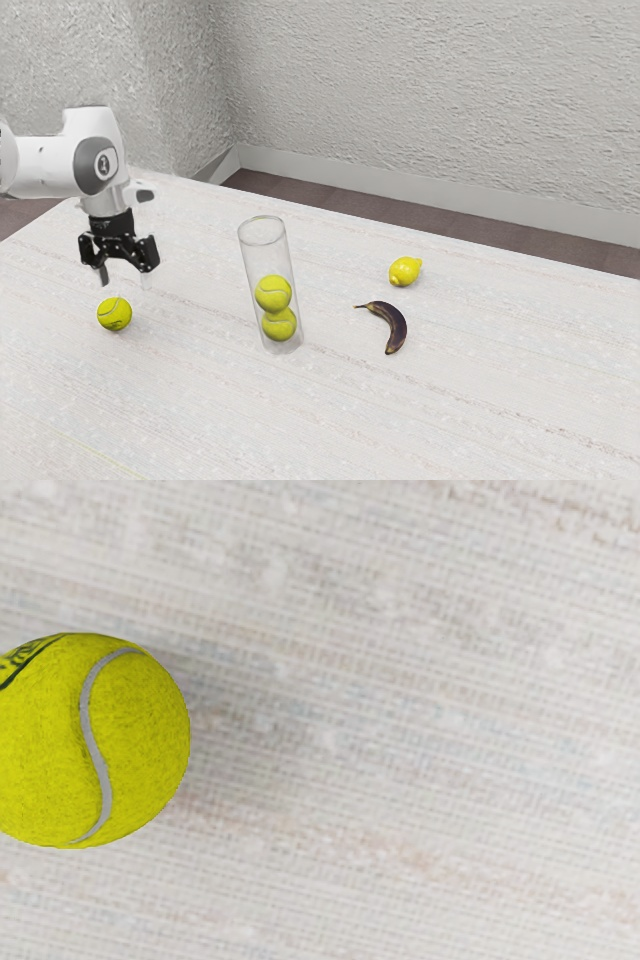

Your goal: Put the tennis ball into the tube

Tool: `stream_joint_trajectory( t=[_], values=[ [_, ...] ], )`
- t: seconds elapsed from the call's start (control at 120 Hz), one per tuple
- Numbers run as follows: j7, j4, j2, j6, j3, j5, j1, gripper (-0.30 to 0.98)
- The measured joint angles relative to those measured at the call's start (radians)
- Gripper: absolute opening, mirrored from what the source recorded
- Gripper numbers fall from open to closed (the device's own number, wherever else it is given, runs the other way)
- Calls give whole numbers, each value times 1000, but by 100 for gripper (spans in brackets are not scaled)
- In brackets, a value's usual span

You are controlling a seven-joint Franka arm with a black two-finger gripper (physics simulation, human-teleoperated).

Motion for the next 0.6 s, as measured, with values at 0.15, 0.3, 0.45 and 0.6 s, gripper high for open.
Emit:
stream_joint_trajectory(
  t=[0.15, 0.3, 0.45, 0.6],
  values=[
    [51, -58, 34, 90, 30, -33, 19, 67],
    [115, -93, 32, 159, 85, -50, 18, 66],
    [174, -100, 39, 214, 103, -62, 9, 67],
    [223, -94, 79, 263, 98, -103, 10, 67]
  ],
)
